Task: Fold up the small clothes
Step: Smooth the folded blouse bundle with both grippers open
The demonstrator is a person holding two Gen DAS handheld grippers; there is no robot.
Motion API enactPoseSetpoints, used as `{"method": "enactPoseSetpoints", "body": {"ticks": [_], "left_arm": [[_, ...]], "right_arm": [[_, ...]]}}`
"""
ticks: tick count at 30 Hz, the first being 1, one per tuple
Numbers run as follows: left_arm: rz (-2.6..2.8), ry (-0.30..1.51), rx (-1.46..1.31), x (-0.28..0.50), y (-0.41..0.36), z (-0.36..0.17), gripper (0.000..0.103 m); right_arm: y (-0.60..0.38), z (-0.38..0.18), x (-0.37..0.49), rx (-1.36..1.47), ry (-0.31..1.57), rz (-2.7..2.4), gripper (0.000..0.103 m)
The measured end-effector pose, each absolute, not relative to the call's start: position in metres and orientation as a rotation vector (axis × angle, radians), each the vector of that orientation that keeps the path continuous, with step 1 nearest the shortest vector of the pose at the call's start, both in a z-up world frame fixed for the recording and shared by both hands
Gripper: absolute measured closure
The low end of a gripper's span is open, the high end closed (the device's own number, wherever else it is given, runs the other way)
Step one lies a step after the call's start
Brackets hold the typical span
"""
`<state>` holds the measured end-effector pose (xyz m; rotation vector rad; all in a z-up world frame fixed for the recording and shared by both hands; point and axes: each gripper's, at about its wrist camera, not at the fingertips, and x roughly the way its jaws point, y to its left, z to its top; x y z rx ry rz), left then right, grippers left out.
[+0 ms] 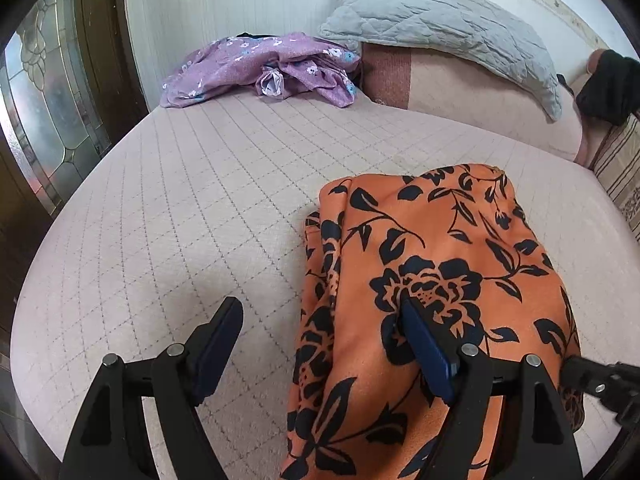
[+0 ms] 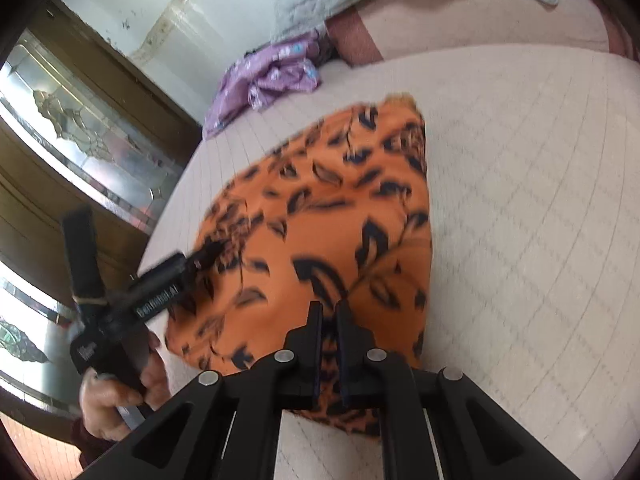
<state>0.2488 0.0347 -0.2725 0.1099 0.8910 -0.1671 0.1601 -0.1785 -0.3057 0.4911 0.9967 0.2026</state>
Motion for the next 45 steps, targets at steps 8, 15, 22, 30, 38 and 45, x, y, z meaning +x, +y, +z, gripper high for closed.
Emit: {"method": "enactPoseSetpoints", "body": {"ticks": [8, 15, 22, 30, 38, 45], "left_arm": [[-0.155, 0.893, 0.139, 0.25, 0.032, -0.277, 0.021], [-0.141, 0.882, 0.16, 0.245, 0.03, -0.281, 0.02], [-0.134, 0.879, 0.226, 0.24, 0.022, -0.29, 0.019], [-0.119, 0.851, 0.211, 0.219, 0.026, -0.283, 0.019], [-0.088, 0.807, 0.105, 0.178, 0.063, -0.266, 0.02], [-0.092, 0.88, 0.228, 0.185, 0.042, -0.295, 0.012]], "right_arm": [[-0.175, -0.322, 0.171, 0.452, 1.054, 0.198, 0.096], [-0.163, -0.323, 0.172, 0.34, 1.046, 0.17, 0.096], [-0.161, -0.324, 0.17, 0.324, 1.033, 0.154, 0.096], [-0.161, -0.324, 0.172, 0.326, 1.028, 0.147, 0.096], [-0.177, -0.317, 0.159, 0.481, 1.008, 0.183, 0.095], [-0.163, -0.325, 0.154, 0.463, 1.003, 0.201, 0.092]]}}
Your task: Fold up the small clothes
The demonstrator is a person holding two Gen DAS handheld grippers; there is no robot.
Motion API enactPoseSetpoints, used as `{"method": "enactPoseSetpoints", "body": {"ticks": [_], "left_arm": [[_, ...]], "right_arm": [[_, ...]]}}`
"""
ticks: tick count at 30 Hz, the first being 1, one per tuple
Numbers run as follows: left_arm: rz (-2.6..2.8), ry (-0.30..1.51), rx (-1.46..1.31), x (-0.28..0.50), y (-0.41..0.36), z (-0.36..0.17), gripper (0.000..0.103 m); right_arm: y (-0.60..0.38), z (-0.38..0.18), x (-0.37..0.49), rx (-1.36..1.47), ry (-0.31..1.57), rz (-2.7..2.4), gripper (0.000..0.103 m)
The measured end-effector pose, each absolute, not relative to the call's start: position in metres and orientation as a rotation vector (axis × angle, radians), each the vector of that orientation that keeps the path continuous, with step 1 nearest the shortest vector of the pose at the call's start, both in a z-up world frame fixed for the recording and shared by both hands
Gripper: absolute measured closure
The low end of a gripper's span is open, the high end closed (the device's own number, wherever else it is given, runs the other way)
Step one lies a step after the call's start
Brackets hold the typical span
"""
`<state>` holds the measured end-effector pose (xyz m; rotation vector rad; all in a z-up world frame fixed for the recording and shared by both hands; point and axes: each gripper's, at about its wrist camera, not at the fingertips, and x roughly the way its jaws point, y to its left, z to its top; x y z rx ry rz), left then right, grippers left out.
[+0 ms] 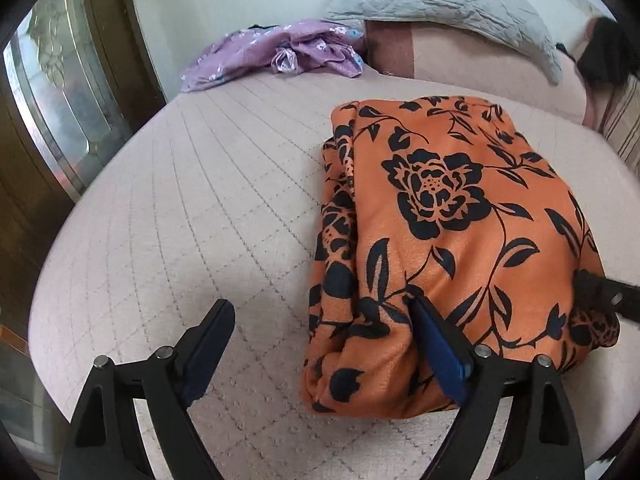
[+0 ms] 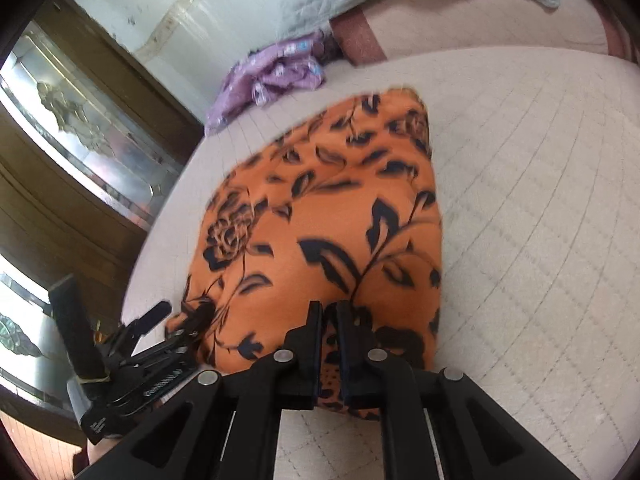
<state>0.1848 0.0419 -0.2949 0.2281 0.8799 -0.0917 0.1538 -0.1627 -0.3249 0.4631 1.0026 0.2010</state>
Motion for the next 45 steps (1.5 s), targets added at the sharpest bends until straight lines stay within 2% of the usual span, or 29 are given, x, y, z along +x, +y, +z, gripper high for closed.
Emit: {"method": "enactPoseSetpoints", "body": {"ticks": [7, 16, 18, 19, 20, 21, 37, 45], "left_arm": [[-0.028, 0.811, 0.304, 0.167, 0.032, -0.279, 0.013], [0.02, 0.721, 0.307, 0.145, 0.025, -0.237, 0.013], [0.02, 0.706, 0.308, 0.143, 0.022, -0.229, 0.013], [0.023, 0.696, 0.312, 0.141, 0.02, -0.224, 0.013], [0.024, 0.689, 0.314, 0.142, 0.018, -0.221, 0.013], [0.024, 0.681, 0.313, 0.141, 0.016, -0.217, 0.013], [0.094, 0.72, 0.274, 0.143, 0.014, -0.204, 0.013], [0.105, 0.732, 0.272, 0.144, 0.012, -0.206, 0.013]], "right_arm": [[-0.18, -0.318, 0.145, 0.528, 0.981, 0.253, 0.095], [-0.204, -0.291, 0.121, 0.496, 0.868, 0.218, 0.092], [-0.209, -0.289, 0.119, 0.498, 0.859, 0.22, 0.08], [-0.214, -0.289, 0.117, 0.514, 0.852, 0.227, 0.058], [-0.218, -0.289, 0.115, 0.536, 0.84, 0.228, 0.026], [-0.225, -0.288, 0.108, 0.571, 0.803, 0.224, 0.02], [-0.255, -0.306, 0.088, 0.632, 0.759, 0.315, 0.02], [-0.243, -0.295, 0.084, 0.601, 0.731, 0.369, 0.02]]}}
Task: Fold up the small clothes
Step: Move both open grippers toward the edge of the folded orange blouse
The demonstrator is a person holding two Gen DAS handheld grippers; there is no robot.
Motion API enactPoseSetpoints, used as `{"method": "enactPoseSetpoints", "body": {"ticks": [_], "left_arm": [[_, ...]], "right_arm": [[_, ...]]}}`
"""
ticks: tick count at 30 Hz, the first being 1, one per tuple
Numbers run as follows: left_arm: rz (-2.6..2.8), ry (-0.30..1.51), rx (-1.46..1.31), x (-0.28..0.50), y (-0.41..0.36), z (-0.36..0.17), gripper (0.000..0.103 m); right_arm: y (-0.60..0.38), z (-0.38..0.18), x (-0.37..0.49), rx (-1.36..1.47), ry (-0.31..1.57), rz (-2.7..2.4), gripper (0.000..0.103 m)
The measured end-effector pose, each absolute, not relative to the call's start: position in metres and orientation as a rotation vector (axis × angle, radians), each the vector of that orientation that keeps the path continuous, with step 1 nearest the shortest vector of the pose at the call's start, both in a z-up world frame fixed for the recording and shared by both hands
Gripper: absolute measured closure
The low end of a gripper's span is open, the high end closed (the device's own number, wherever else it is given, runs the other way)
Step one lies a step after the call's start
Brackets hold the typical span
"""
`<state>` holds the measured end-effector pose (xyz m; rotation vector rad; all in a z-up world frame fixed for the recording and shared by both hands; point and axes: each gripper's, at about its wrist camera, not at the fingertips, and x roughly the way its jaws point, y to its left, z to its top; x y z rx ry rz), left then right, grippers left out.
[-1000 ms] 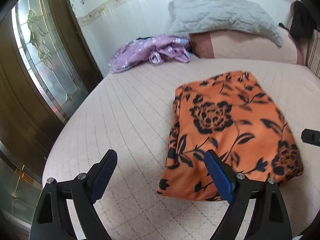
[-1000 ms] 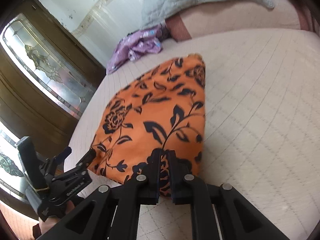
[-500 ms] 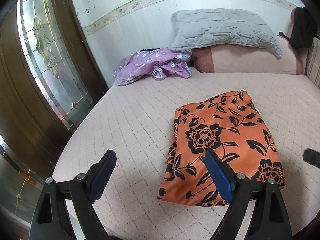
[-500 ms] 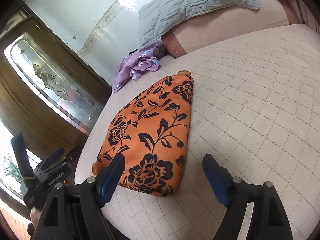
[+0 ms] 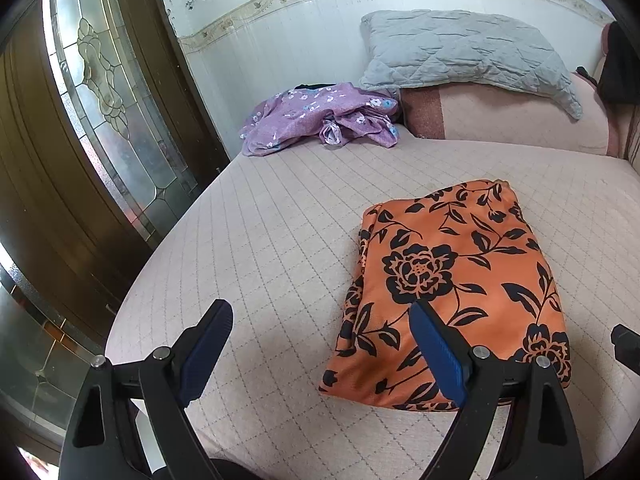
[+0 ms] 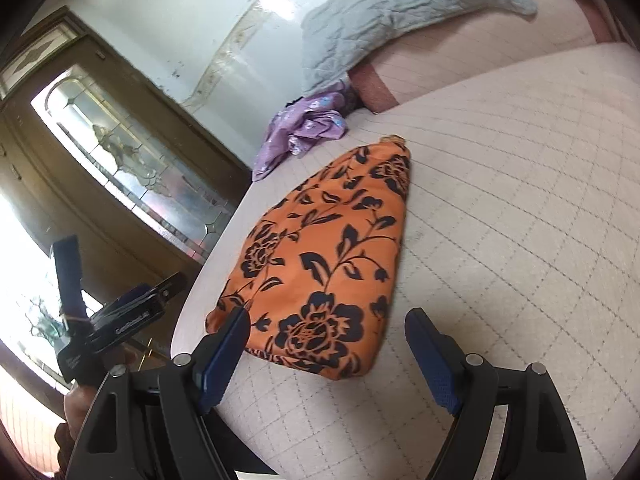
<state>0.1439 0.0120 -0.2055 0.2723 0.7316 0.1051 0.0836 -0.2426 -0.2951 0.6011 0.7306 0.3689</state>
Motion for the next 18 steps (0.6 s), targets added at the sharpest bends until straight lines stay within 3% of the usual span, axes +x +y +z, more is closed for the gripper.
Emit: {"method": "enactPoseSetpoints", "body": {"ticks": [18], "left_arm": [[0.105, 0.711, 0.268, 0.139, 0.012, -0.195, 0.013]], "right_arm": [[-0.247, -0.289, 0.076, 0.615, 0.673, 0.413, 0.02]]}}
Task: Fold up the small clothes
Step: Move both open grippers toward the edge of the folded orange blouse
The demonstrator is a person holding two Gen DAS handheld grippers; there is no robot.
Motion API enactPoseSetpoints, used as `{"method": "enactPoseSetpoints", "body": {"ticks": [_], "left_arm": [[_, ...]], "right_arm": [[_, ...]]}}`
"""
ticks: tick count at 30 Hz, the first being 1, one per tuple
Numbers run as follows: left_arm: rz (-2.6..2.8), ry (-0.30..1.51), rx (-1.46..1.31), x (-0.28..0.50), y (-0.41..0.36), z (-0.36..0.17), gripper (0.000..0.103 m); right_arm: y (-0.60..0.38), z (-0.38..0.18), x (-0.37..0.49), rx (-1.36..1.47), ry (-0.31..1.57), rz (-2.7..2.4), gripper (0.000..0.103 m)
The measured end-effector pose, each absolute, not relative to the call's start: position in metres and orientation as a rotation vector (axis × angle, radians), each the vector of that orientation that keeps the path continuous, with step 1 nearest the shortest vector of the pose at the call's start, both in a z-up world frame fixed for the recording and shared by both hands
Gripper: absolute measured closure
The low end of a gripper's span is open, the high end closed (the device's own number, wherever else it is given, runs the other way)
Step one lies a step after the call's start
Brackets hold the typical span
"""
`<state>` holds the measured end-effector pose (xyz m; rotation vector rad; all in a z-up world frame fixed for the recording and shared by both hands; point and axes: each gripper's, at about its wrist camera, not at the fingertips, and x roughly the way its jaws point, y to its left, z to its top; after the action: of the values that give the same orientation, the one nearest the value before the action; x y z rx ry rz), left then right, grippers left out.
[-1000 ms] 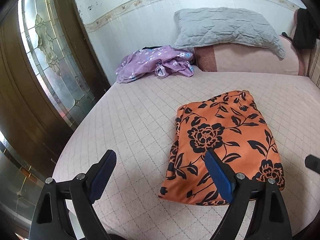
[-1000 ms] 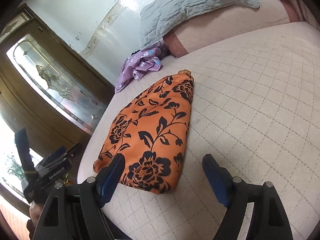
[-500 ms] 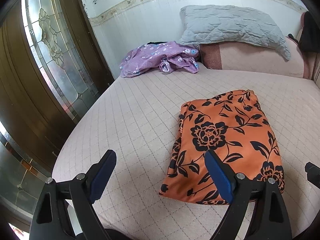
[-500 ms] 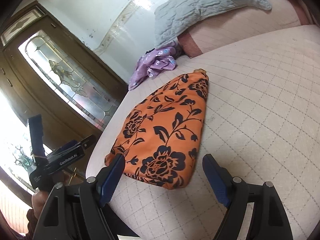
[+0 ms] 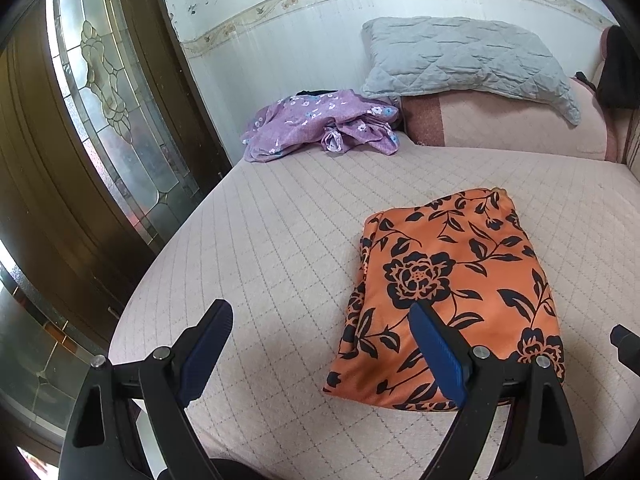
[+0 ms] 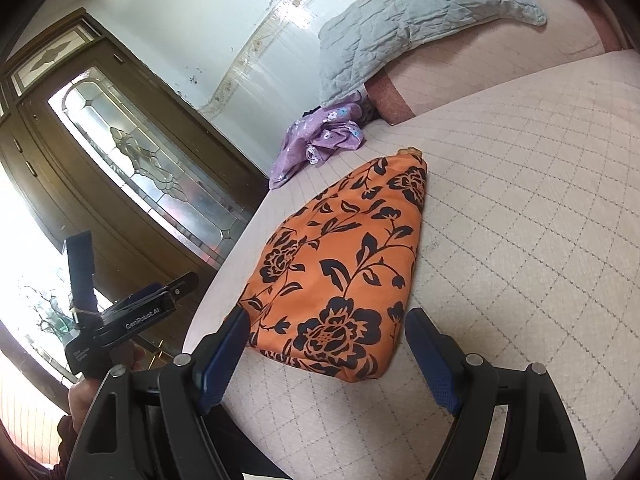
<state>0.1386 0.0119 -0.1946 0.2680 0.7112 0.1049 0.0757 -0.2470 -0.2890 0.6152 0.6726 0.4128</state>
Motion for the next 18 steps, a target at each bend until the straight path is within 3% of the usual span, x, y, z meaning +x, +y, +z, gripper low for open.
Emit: {"method": "enactPoseSetpoints", "body": {"ticks": [18], "left_arm": [[0.101, 0.701, 0.25, 0.139, 0.0137, -0.1917, 0.013]], "right_arm": [[-0.2443, -0.2886, 0.074, 0.604, 0.667, 0.422, 0.02]]}}
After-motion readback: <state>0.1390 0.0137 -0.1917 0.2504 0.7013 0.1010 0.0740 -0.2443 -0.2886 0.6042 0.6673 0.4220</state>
